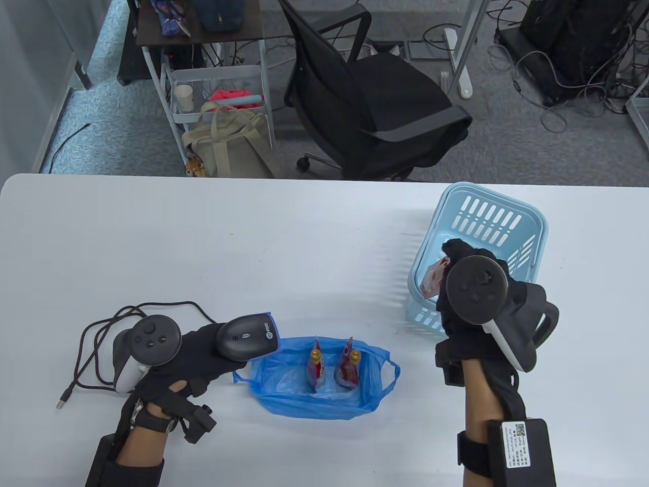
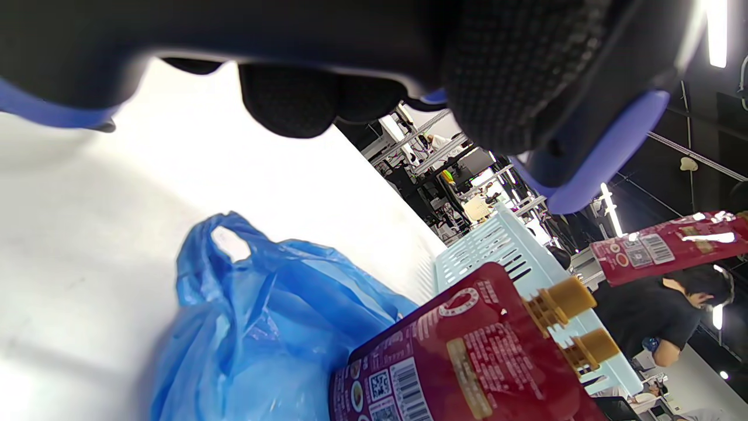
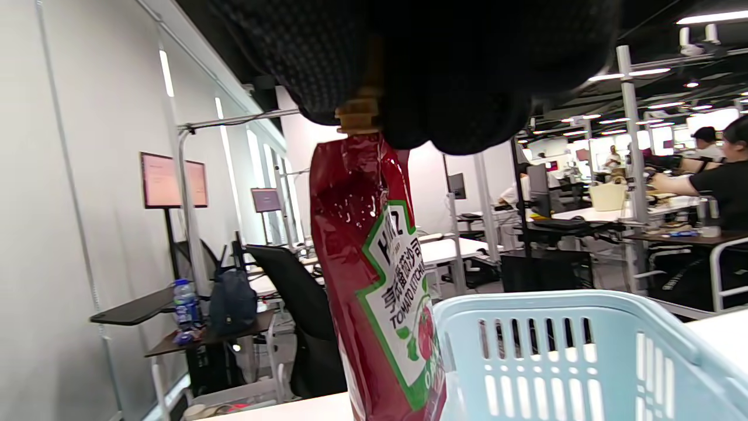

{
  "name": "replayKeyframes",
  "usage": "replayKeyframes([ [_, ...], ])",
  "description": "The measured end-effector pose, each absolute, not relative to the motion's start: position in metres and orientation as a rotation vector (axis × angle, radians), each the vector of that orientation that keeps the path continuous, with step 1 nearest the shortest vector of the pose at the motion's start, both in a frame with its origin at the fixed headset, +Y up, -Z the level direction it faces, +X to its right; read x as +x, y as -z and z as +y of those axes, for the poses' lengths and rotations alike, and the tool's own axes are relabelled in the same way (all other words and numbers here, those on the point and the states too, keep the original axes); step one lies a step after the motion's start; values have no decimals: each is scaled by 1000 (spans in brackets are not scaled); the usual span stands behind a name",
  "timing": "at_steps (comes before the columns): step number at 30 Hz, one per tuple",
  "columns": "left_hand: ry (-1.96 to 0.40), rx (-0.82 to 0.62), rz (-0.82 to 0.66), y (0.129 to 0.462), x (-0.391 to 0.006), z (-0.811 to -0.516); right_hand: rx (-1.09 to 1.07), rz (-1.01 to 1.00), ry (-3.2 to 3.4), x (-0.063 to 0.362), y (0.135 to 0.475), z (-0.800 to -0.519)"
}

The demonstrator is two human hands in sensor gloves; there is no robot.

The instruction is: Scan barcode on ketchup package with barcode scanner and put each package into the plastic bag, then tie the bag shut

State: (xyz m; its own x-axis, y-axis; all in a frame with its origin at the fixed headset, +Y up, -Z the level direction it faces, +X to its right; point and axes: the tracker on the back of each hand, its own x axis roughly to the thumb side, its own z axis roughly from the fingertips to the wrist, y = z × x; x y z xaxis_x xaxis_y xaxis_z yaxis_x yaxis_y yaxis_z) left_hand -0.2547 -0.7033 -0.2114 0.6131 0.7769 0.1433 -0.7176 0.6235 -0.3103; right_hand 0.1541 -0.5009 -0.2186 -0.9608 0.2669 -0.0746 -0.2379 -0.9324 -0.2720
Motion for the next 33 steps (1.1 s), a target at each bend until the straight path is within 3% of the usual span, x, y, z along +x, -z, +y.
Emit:
replayKeyframes([
  [16,-899,-202,-281,211,-260,-700,335,-183,-2878,46,223,-529],
  [33,-857,-228,-306,210,-255,-702,566,0,-2843,-18,219,-564],
])
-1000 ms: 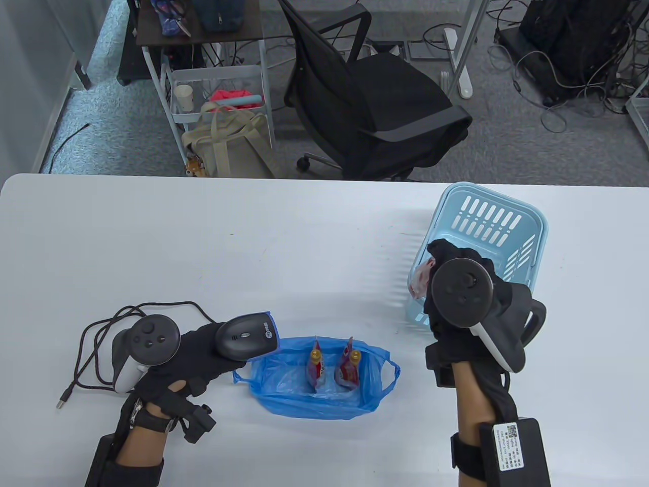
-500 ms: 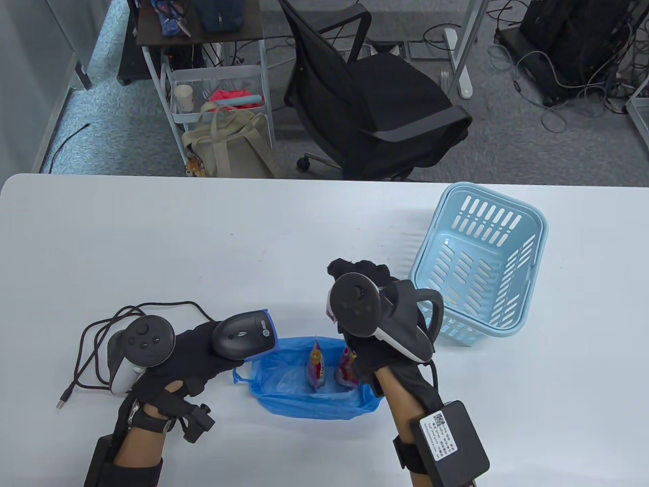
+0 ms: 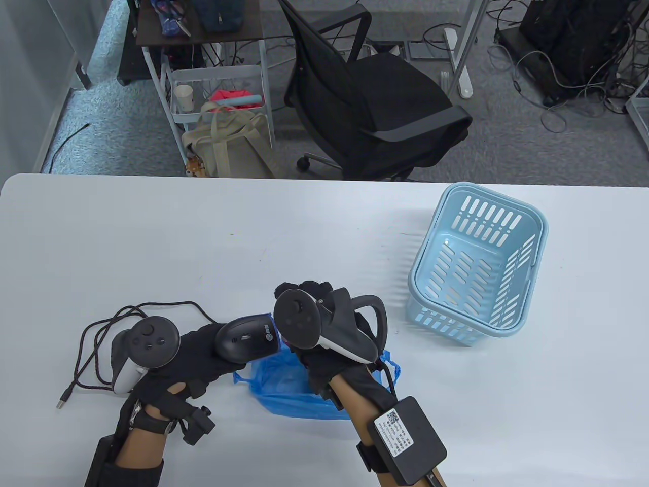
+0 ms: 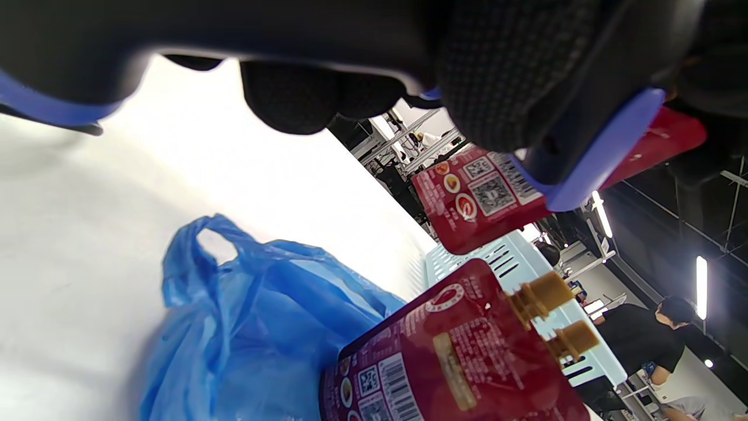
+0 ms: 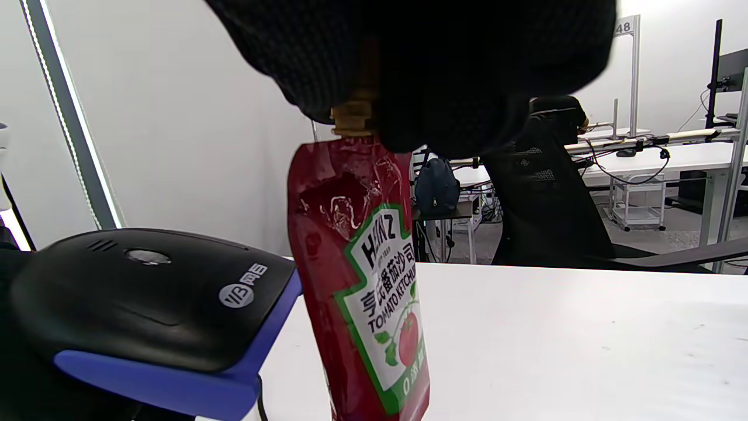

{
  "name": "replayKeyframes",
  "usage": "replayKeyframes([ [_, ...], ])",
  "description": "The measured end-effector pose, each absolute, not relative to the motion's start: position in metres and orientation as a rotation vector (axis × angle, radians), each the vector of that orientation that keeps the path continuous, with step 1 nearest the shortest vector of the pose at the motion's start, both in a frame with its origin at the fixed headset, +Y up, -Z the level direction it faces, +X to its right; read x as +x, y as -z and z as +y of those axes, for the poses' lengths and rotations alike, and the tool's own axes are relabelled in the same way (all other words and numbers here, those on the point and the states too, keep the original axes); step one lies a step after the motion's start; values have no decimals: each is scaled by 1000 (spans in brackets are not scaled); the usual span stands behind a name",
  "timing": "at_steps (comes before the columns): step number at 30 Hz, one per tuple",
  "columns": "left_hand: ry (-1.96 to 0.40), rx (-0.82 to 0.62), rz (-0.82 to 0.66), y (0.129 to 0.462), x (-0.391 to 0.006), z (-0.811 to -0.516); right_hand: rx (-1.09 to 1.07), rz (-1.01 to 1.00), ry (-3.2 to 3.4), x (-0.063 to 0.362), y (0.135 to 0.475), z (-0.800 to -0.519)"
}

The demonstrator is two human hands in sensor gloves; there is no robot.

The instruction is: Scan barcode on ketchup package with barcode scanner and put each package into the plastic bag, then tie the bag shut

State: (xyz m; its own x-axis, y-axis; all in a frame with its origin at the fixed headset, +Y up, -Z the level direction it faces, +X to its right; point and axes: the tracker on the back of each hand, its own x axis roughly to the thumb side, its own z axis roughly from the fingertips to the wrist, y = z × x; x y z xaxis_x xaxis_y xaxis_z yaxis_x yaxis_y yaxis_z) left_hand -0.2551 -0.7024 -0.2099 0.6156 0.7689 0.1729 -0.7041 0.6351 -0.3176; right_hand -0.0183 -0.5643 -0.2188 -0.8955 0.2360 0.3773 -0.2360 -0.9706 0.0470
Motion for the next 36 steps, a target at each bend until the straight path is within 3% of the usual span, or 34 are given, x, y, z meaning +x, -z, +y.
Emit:
replayKeyframes([
  [18,-839,-245,-308,210,-252,-705,557,3,-2846,-19,216,-566],
  [36,-909,-145,-163,212,-273,-708,669,28,-2838,-24,199,-584],
])
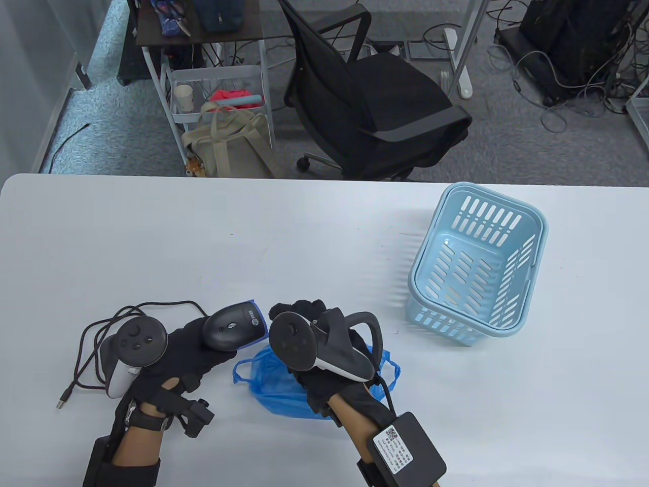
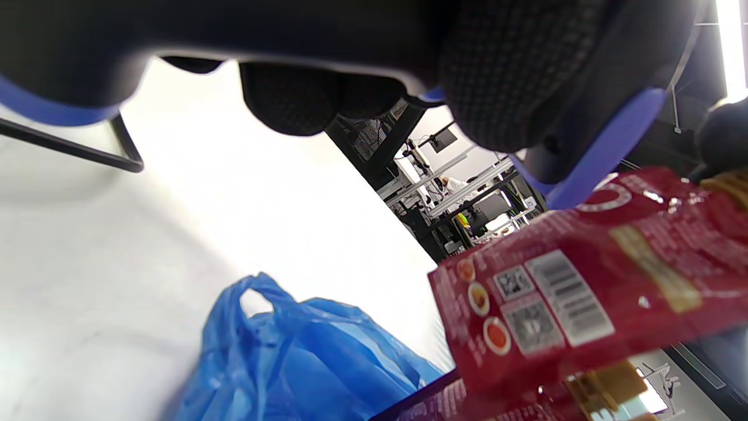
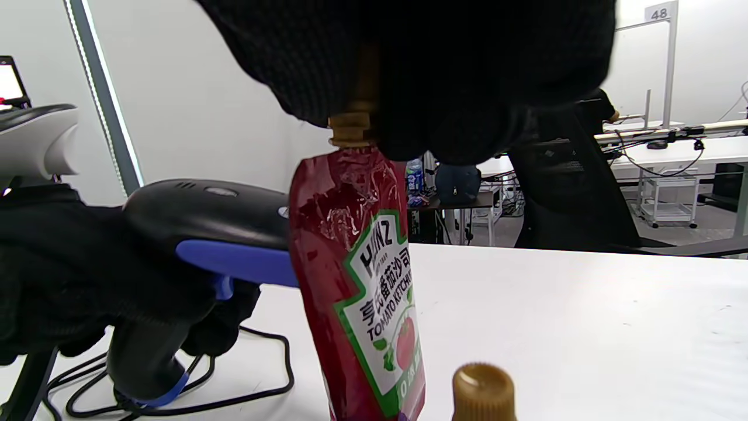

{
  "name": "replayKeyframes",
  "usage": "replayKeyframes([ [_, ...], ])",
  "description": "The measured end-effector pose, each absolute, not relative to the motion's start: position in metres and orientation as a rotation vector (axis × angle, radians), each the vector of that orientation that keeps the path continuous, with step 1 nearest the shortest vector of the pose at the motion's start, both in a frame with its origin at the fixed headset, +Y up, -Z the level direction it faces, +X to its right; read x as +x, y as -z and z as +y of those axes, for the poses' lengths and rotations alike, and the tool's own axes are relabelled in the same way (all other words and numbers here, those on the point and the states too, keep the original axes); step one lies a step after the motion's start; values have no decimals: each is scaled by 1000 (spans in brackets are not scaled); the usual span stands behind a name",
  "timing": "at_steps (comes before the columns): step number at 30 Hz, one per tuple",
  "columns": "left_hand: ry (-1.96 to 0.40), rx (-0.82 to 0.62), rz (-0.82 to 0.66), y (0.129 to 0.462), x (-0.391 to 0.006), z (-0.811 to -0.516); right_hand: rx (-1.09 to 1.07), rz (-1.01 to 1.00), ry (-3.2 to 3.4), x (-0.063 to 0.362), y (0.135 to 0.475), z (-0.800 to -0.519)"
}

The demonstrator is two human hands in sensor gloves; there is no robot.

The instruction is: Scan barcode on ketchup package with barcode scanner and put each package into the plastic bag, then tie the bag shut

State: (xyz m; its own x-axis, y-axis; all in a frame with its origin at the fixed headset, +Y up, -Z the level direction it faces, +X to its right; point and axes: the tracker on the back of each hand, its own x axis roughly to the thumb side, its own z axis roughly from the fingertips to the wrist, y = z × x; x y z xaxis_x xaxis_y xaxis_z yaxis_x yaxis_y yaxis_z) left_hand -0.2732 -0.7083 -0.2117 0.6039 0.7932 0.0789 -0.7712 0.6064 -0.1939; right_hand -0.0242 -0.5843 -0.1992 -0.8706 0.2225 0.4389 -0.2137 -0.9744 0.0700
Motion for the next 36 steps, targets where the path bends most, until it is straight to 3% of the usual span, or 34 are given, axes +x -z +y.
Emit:
replayKeyframes([
  [21,-878,-161,-126,213,-275,-711,892,196,-3046,-53,194,-635],
  [36,-856,-175,-120,214,-273,-713,939,253,-3138,-59,194,-647],
])
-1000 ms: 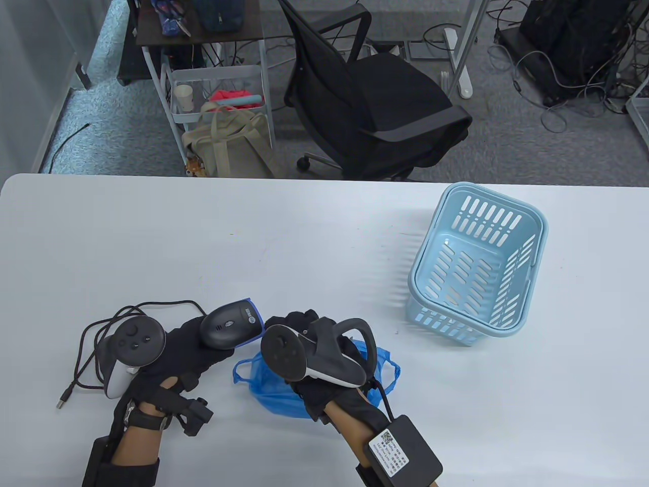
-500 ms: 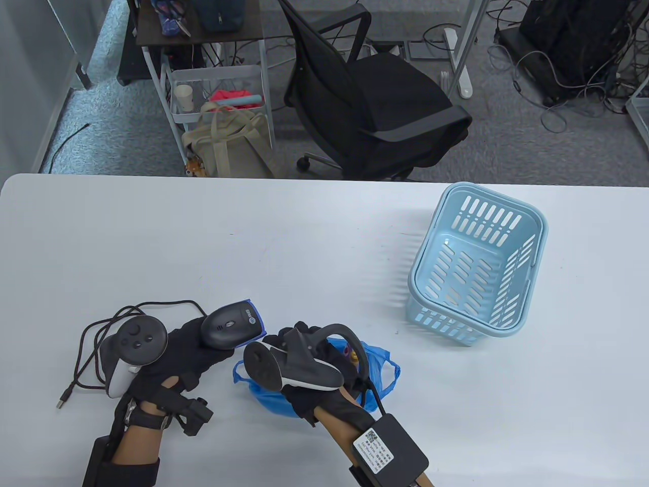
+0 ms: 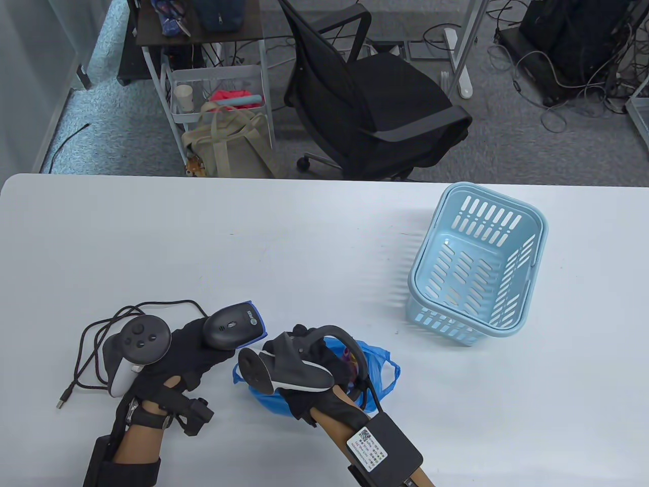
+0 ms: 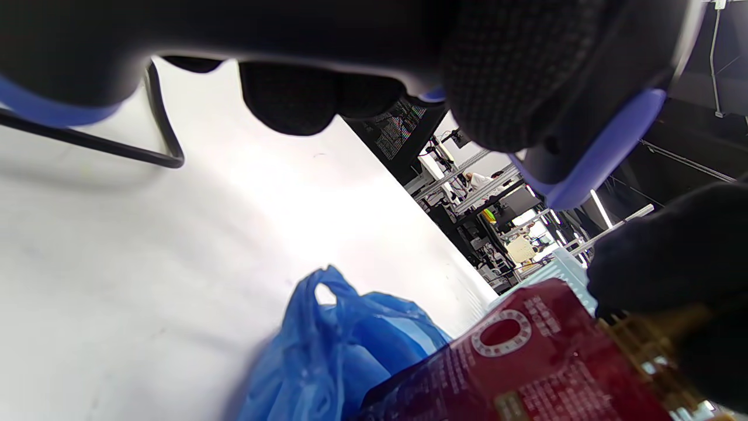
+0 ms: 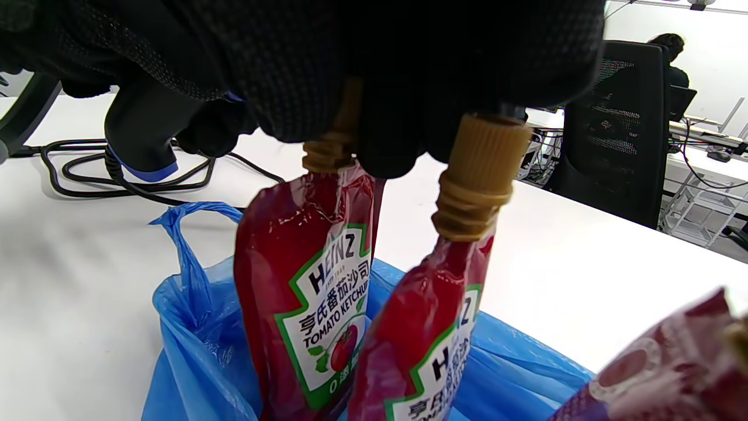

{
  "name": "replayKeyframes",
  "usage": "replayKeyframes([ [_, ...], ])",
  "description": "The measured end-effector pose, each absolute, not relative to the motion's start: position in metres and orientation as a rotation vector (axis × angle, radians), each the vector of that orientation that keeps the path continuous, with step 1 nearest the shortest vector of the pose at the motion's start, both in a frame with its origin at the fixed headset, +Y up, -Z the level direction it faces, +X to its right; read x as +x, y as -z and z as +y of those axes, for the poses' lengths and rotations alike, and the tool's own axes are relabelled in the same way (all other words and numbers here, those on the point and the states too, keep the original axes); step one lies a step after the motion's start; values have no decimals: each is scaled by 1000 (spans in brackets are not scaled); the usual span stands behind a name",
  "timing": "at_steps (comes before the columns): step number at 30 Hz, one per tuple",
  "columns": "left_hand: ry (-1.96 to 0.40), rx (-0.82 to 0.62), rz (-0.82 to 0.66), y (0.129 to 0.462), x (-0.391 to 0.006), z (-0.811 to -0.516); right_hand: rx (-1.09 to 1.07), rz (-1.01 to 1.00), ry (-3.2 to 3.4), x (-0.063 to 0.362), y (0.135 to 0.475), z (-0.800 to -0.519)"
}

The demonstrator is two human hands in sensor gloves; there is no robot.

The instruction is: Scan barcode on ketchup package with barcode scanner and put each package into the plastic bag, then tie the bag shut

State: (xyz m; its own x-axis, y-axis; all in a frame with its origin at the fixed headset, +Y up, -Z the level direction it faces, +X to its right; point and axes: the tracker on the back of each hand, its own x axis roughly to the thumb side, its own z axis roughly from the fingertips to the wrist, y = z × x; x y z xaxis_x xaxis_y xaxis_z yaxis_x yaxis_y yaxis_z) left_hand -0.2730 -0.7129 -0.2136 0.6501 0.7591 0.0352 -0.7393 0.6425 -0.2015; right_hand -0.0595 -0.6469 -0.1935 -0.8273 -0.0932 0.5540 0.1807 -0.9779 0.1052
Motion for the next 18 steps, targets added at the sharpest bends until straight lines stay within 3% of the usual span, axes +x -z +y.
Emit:
replayKeyframes([
  [13,-844,-178,-118,214,-272,-714,-819,-349,2881,-57,196,-644],
  [18,-847,-176,-117,214,-273,-714,-872,-333,3007,-46,197,-630],
])
